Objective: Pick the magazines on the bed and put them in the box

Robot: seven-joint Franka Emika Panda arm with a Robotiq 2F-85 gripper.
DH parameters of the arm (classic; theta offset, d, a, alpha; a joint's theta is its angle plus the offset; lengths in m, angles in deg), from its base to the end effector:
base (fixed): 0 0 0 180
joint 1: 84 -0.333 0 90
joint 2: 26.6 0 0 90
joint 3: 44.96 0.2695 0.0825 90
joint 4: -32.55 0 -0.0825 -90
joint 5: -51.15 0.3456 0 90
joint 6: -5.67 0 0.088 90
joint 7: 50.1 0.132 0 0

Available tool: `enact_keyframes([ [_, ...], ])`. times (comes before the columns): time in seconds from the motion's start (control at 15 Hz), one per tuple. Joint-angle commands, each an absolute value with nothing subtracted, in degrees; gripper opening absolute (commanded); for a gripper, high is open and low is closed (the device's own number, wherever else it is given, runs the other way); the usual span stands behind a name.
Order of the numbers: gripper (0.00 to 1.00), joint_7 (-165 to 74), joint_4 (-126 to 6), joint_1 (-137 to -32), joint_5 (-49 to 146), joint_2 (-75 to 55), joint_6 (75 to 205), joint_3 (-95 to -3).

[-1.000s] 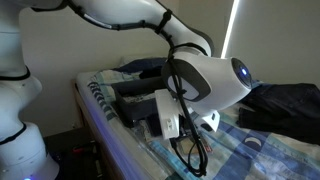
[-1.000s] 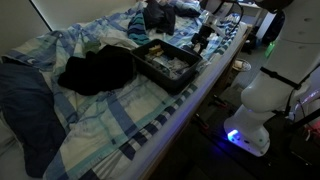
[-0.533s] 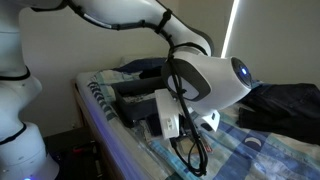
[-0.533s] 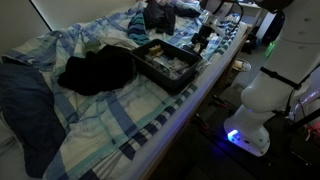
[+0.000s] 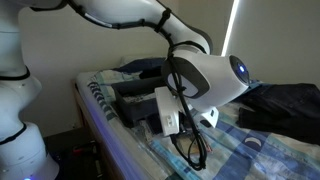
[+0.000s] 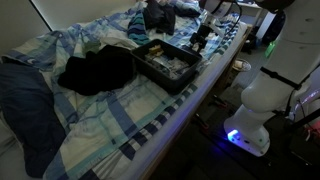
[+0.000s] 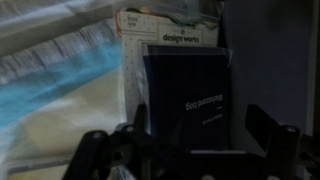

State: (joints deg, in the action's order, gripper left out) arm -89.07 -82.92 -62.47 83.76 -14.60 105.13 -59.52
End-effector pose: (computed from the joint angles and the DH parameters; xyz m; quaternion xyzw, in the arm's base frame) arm 0.4313 -0.2366 0.2913 -0.9413 0.0908 0.0381 0.3229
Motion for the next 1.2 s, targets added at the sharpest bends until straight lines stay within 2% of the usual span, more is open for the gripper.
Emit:
enact_keyframes([
  [0.0,1.00,-88.12,-84.36,-62.84,84.68,-16.80,104.27,-59.09],
  [0.07,1.00,-88.12,-84.46,-62.96,84.74,-16.93,104.29,-59.06],
  [0.2,0.74,-88.33,-84.78,-63.10,84.75,-17.19,104.67,-59.00],
  [0.8,0.05,-85.91,-84.82,-62.90,87.48,-18.96,105.88,-59.64],
  [0.93,0.00,-84.61,-84.51,-62.86,89.08,-19.63,105.63,-59.99],
  [1.13,0.01,-82.16,-84.17,-62.99,91.12,-21.04,105.51,-60.43],
])
